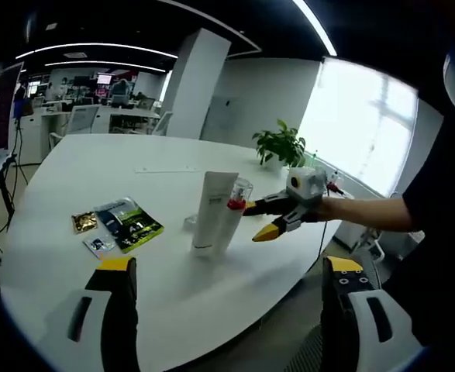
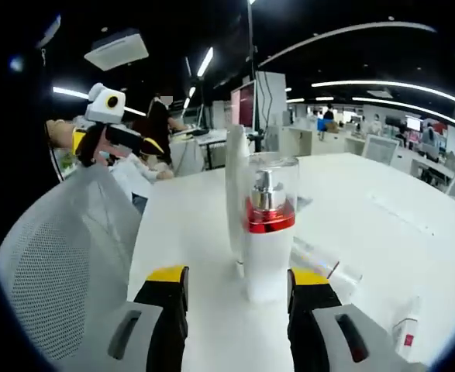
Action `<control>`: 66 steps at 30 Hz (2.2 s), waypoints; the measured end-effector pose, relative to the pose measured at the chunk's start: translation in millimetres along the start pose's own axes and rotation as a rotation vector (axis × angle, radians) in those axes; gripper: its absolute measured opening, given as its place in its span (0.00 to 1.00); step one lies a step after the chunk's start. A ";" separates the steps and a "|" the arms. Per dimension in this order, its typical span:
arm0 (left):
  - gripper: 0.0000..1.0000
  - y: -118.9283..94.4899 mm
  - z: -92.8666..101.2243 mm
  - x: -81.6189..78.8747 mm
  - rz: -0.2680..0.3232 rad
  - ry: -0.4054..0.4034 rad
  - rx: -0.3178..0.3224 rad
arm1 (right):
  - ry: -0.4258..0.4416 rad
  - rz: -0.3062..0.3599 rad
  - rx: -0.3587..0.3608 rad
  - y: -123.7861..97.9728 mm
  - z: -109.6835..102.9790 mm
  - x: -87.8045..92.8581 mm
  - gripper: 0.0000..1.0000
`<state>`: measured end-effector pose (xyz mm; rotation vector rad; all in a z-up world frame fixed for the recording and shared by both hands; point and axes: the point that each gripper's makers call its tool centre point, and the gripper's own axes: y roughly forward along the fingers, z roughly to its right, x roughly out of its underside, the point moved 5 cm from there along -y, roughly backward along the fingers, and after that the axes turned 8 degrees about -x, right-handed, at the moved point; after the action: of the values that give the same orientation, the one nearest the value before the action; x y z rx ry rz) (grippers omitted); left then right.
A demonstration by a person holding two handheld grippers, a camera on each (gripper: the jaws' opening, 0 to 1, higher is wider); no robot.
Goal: Arrange the skincare products in the storage area until every visible bottle or jar stands upright without overlapping.
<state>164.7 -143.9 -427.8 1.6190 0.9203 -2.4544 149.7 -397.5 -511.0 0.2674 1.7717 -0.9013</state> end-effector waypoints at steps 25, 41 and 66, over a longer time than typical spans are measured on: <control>0.94 -0.2 -3.6 12.0 -0.073 -0.009 0.040 | 0.191 0.052 0.162 -32.0 -76.6 1.0 0.83; 0.95 -9.5 -13.1 24.4 -0.089 -0.001 -0.003 | 0.283 0.109 0.236 -45.2 -110.5 -11.5 0.99; 0.95 5.3 -6.6 20.8 -0.127 0.032 0.011 | 0.451 0.193 0.305 -50.6 -110.9 -3.7 0.96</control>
<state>162.8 -139.4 -449.7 1.6565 1.0479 -2.5261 42.6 -355.4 -470.4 0.8825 1.9650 -1.0237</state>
